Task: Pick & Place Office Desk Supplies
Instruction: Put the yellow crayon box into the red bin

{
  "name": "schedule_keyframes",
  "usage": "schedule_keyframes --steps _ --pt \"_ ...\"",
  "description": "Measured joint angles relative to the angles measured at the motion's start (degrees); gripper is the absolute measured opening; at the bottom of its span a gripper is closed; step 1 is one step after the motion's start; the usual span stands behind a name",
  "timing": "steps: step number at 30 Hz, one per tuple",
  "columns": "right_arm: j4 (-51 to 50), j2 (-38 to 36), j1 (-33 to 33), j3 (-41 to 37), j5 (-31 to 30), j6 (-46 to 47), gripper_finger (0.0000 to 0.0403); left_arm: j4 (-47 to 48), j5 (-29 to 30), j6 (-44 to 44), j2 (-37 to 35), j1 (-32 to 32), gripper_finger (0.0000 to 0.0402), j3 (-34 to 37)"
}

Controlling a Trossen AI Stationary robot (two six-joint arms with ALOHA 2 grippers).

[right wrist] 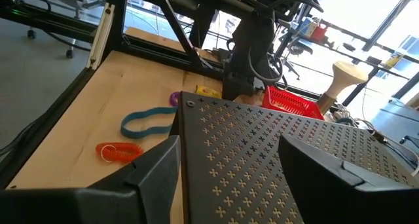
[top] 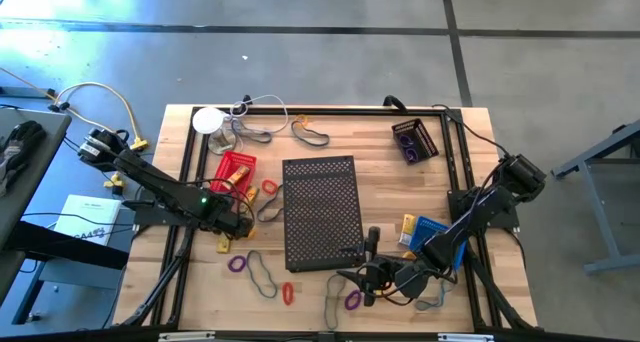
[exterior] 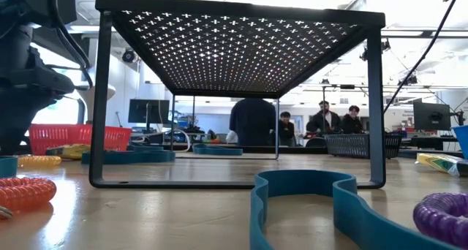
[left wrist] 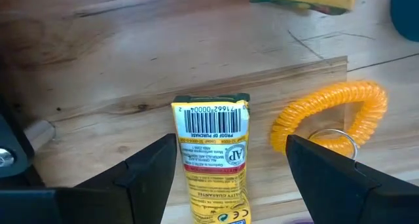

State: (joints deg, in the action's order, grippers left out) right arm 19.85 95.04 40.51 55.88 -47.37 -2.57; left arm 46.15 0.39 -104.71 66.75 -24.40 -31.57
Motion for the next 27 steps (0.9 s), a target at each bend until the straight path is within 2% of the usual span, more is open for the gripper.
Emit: schedule_keyframes --steps 12,18,27 --pt "0.0 0.0 0.0 0.0 0.0 0.0 0.0247 0.1 -0.1 0.3 0.0 0.0 0.0275 0.0" --pt "0.0 0.0 0.0 0.0 0.0 0.0 0.0247 0.1 -2.4 -1.0 0.0 0.0 0.0275 0.8" --pt "0.0 0.0 0.0 0.0 0.0 1.5 0.0247 0.0 -1.7 0.4 0.0 0.0 0.0267 0.9"
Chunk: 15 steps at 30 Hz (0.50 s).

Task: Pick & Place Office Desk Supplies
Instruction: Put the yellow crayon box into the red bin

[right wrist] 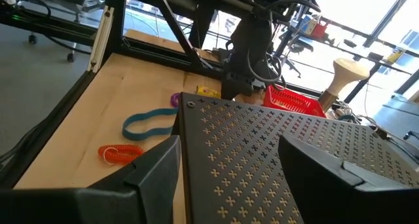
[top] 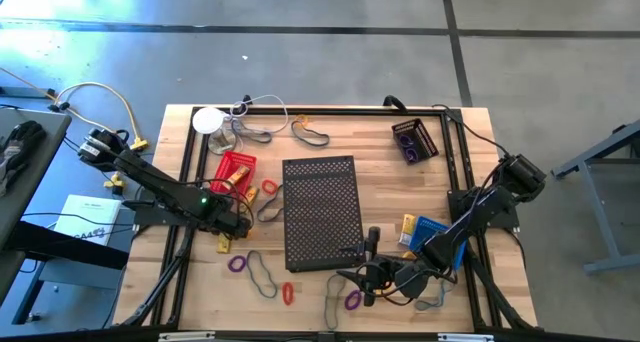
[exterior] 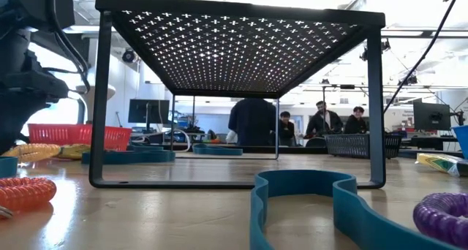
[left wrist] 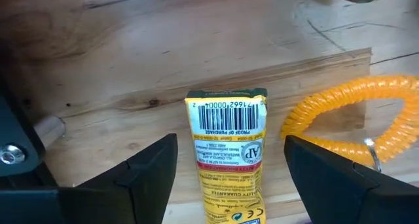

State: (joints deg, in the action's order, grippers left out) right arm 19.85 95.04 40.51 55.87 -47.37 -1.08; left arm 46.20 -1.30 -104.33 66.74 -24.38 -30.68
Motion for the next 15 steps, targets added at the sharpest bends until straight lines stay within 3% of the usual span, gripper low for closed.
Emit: schedule_keyframes --steps 15 --pt "0.0 0.0 0.0 0.0 0.0 0.0 0.0247 0.1 0.0 3.0 0.0 0.0 0.0132 0.1"
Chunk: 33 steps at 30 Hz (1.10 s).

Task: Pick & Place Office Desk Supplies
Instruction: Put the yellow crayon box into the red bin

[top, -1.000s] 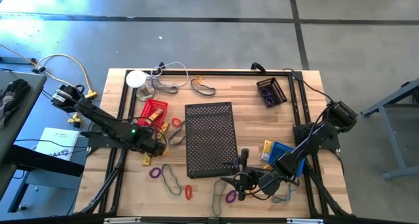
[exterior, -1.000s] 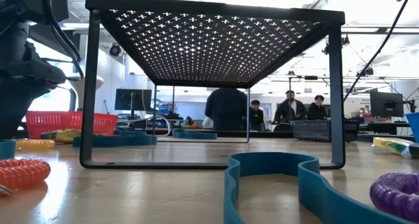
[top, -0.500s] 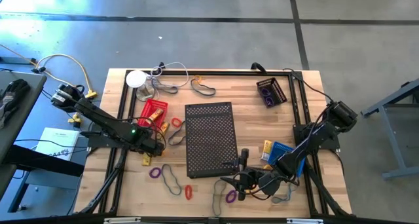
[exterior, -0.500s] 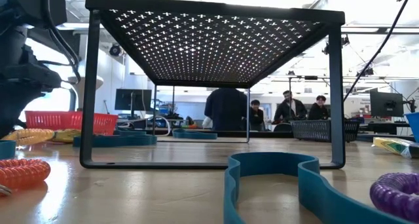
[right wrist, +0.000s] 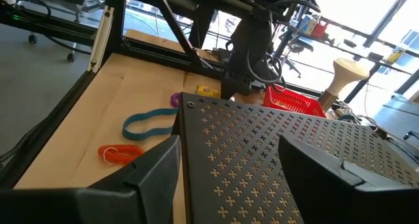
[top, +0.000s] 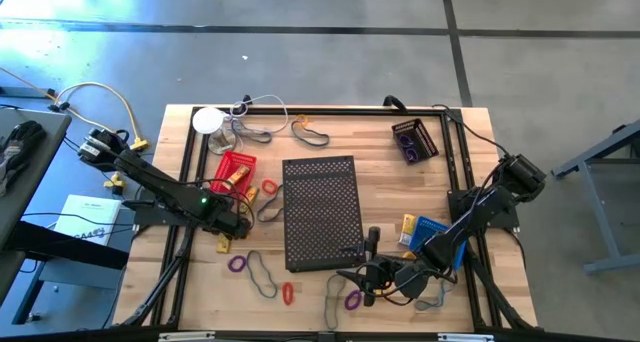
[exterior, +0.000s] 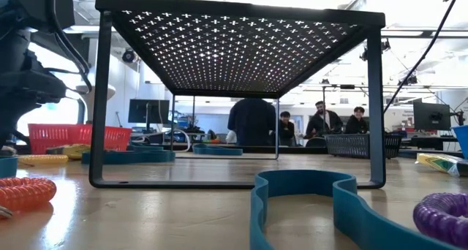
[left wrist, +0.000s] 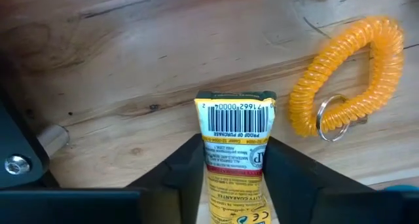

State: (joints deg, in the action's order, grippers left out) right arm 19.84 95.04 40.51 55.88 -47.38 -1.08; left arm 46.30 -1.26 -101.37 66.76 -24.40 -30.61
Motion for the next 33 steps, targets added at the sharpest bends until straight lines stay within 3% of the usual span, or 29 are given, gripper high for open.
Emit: schedule_keyframes --steps 11,20,27,33 --pt "0.0 0.0 0.0 0.0 0.0 0.0 0.0247 -0.1 -4.8 4.1 -0.8 2.4 0.0112 -0.1" --pt "0.0 0.0 -0.1 0.0 0.0 0.0 0.0247 -0.1 -1.0 15.2 -7.9 9.3 0.0112 -5.7" --pt "0.0 0.0 -0.8 0.0 -0.1 -0.1 0.0247 2.8 1.9 28.9 -12.5 19.6 0.0112 -11.0" --pt "0.0 0.0 -1.2 0.0 0.0 0.0 0.0247 4.6 2.7 37.7 -13.4 31.9 0.0112 -11.5"
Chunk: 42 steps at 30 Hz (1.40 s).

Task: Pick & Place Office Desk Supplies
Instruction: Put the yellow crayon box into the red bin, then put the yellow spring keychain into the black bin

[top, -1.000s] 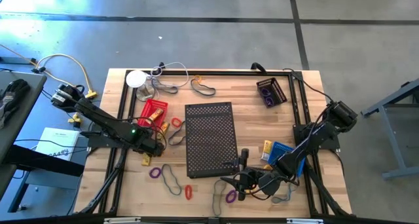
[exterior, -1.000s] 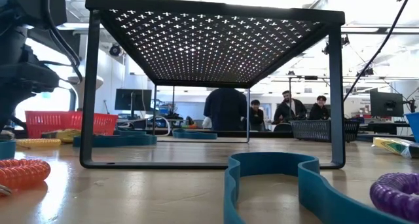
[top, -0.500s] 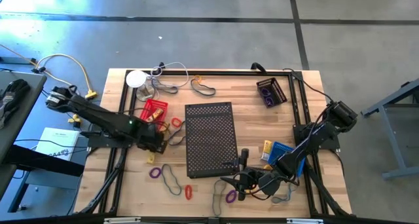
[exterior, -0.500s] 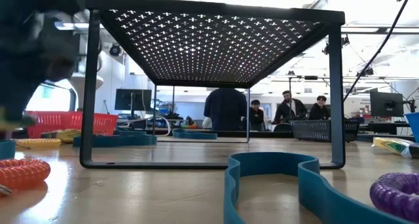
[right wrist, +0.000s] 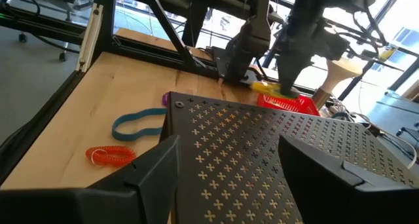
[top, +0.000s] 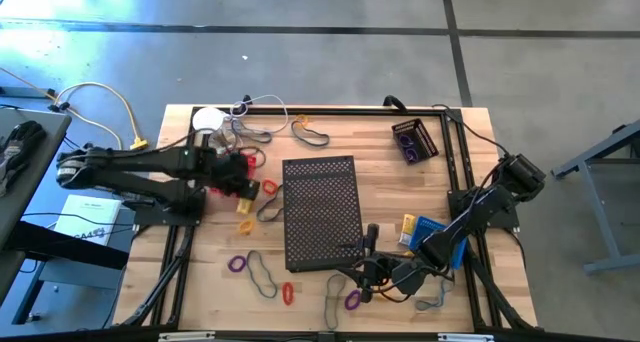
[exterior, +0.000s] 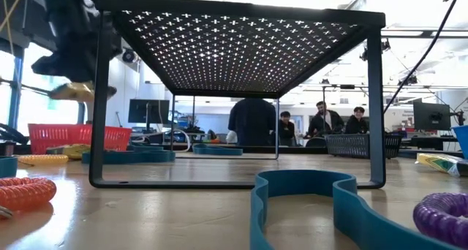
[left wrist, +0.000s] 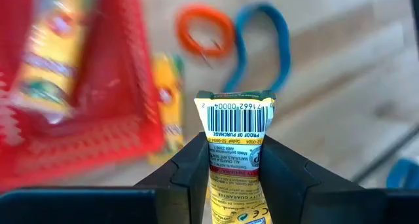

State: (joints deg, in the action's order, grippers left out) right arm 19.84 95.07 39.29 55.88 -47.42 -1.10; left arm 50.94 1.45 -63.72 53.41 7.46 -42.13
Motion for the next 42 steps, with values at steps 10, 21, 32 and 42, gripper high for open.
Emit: schedule_keyframes --steps 10,21,32,42 --pt "0.0 0.0 0.0 0.0 0.0 -0.1 0.0247 5.4 -0.2 12.4 0.1 20.1 0.0112 0.0" --pt "-0.7 0.0 -0.1 0.0 0.0 0.0 0.0247 5.8 -0.4 16.2 1.5 26.7 0.0118 0.0" --pt "-1.3 0.0 -1.0 0.0 0.0 -0.5 0.0246 5.8 2.9 17.7 1.5 26.7 0.0163 0.0" --pt "-2.1 0.0 -1.2 0.0 1.0 -0.2 0.0247 3.6 0.2 19.5 1.5 26.7 0.0186 -0.9"
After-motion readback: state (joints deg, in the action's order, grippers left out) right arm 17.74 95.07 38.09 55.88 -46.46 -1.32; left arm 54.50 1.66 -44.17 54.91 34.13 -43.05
